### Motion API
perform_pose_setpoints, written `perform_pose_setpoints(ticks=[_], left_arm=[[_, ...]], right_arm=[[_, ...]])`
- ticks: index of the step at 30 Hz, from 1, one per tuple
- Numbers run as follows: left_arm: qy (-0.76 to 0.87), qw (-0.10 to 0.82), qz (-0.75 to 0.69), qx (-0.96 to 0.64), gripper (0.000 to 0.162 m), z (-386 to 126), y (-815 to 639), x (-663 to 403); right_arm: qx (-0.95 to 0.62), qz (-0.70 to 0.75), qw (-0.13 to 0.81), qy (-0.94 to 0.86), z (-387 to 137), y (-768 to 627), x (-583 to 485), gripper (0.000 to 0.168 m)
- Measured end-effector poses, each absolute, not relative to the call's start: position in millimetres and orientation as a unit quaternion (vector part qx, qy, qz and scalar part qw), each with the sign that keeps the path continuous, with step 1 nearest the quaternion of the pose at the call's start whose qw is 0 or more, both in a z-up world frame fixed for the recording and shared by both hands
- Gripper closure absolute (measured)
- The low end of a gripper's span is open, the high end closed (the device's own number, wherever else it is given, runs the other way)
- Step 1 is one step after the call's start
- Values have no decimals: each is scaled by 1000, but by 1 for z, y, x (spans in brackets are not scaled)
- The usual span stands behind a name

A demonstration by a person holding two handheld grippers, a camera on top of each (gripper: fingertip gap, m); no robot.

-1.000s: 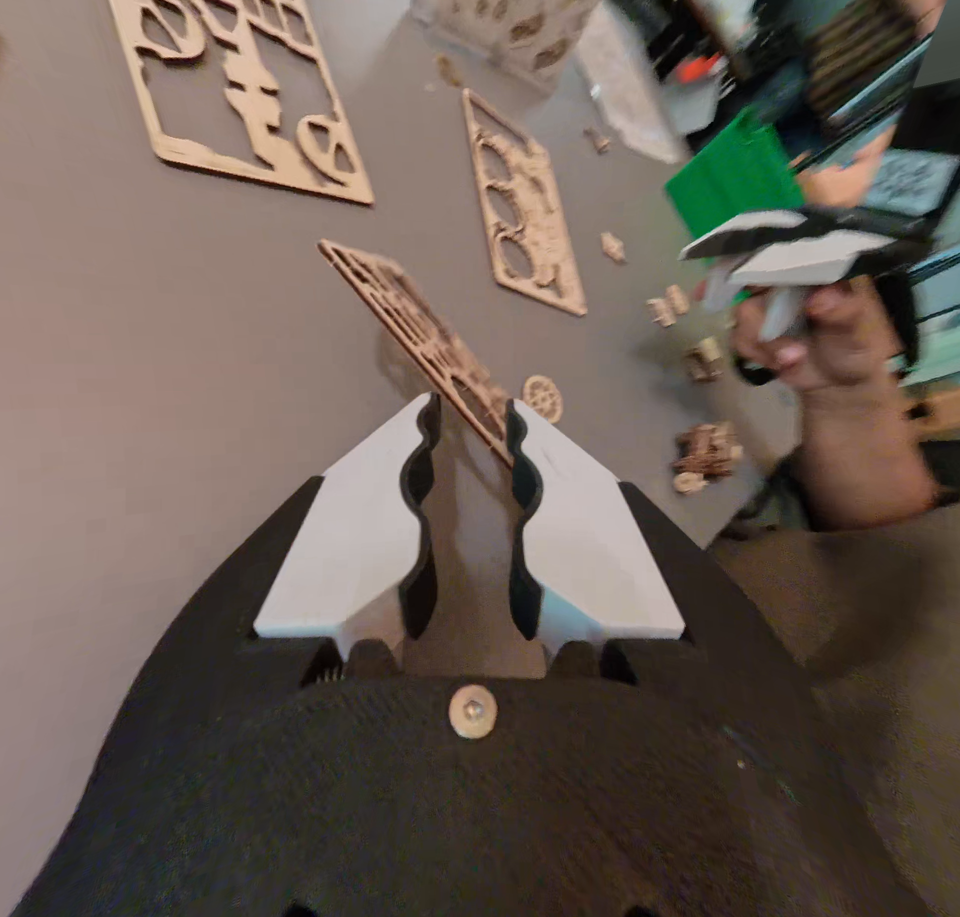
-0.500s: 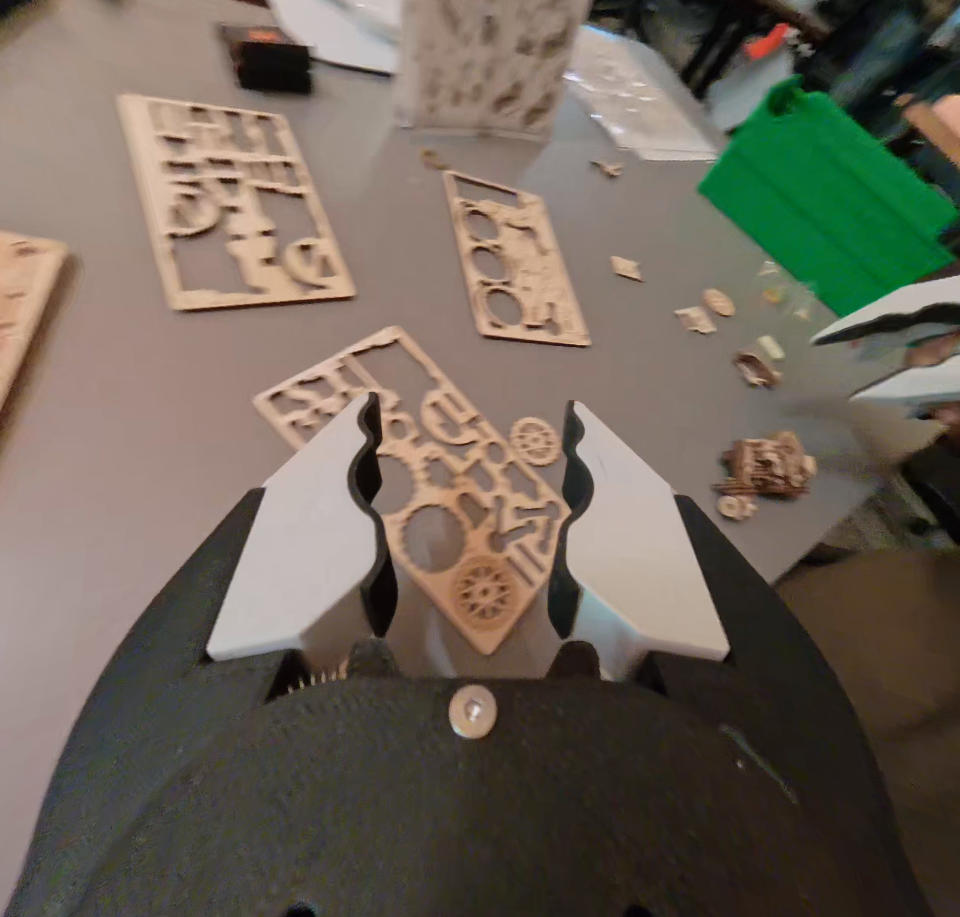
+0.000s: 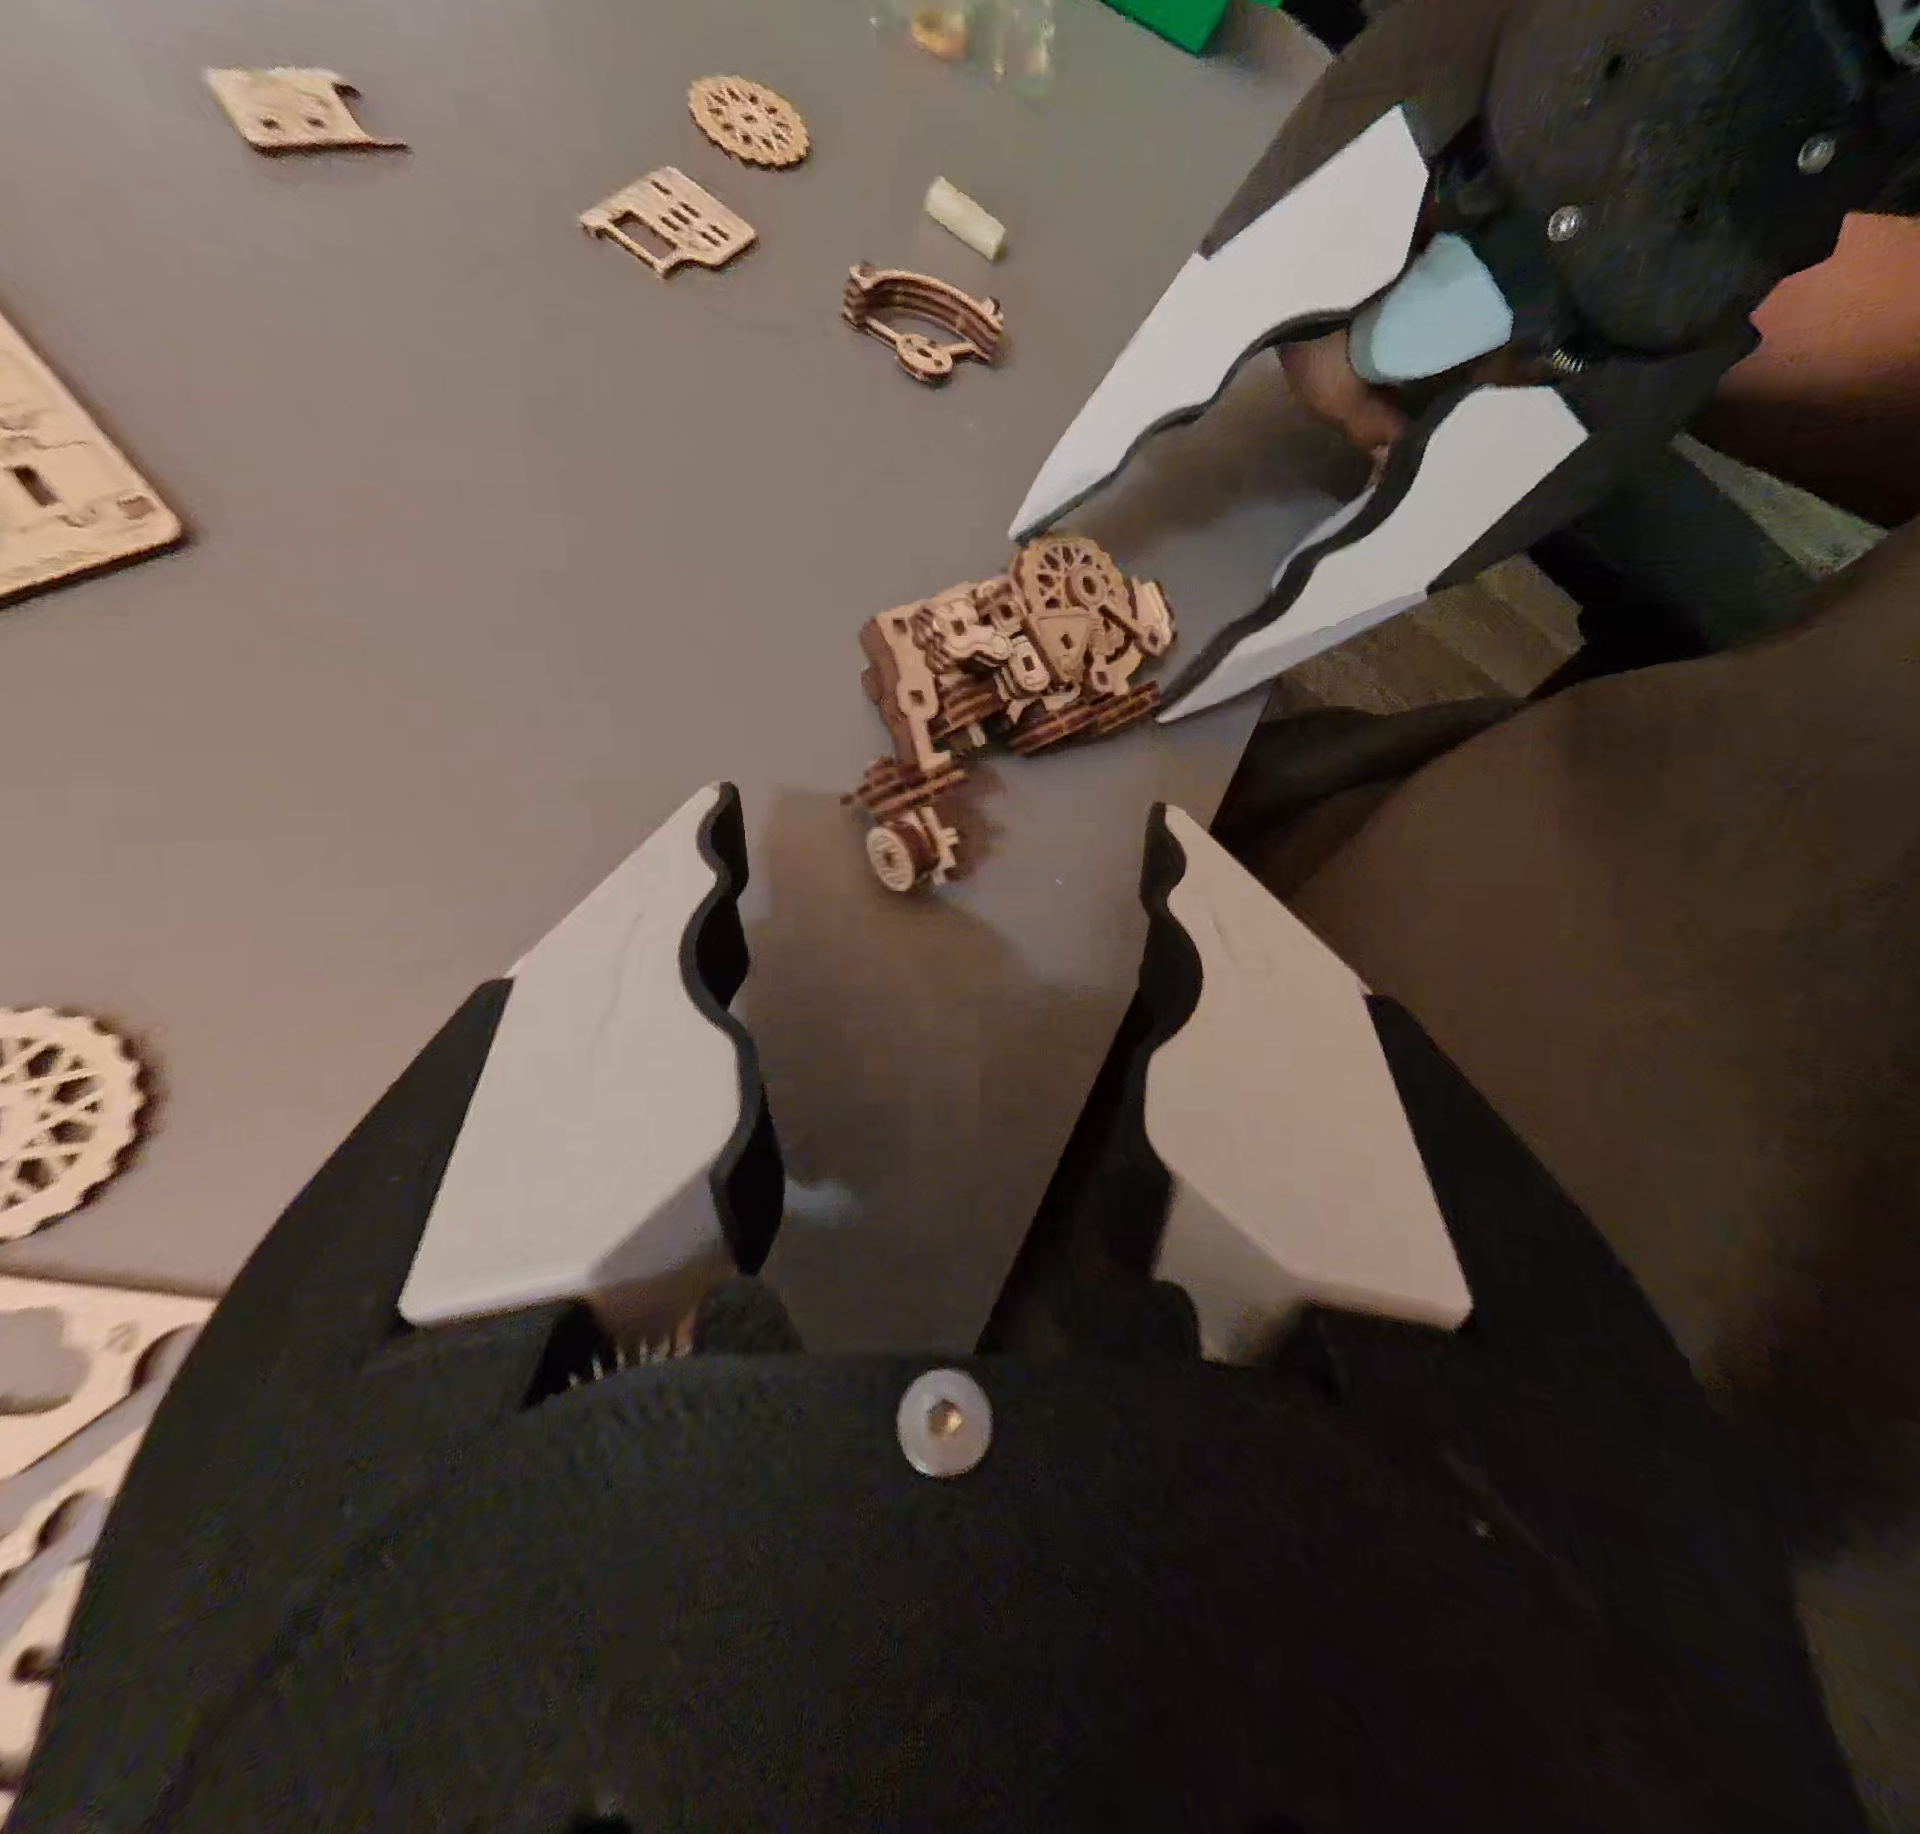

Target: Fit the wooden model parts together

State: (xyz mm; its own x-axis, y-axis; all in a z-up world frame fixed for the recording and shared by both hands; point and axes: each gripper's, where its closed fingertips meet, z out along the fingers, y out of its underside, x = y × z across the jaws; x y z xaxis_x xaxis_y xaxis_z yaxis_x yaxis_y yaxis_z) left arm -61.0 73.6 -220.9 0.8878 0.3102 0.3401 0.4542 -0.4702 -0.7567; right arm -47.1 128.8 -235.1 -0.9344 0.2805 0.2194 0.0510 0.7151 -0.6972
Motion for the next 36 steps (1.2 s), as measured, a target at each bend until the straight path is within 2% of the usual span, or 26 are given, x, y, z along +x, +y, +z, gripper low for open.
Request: perform_pose_setpoints(ticks=[5,9,14,18,22,24,27,30,34,36], left_arm=[[-219,446,-79,-864,91,-233,79,-57],[-232,463,-86,-852,98,-228,82,-64],[-259,471,-76,-840,125,-225,80,-81],[-290,482,-84,-823,146,-222,80,-91],[-330,496,-112,-795,146,-215,82,-101],[-349,493,-114,-789,146,-214,82,-107],[-388,479,-111,-779,147,-216,79,-117],[-414,471,-114,-770,148,-215,80,-123],[-426,461,-95,-773,148,-213,83,-129],[-426,458,-93,-775,148,-211,85,-128]], right_arm=[[-123,398,128,-900,-231,129,-56,118],[-199,466,42,-861,-218,130,-64,118],[-294,514,-70,-803,-212,138,-78,120],[-323,524,-97,-782,-212,141,-85,118],[-303,522,-54,-795,-210,143,-88,110],[-266,520,11,-811,-205,145,-90,109],[-180,492,156,-837,-195,145,-89,112],[-149,452,208,-854,-204,138,-86,111],[-160,438,206,-860,-213,134,-87,126],[-164,431,213,-861,-213,136,-91,143]])
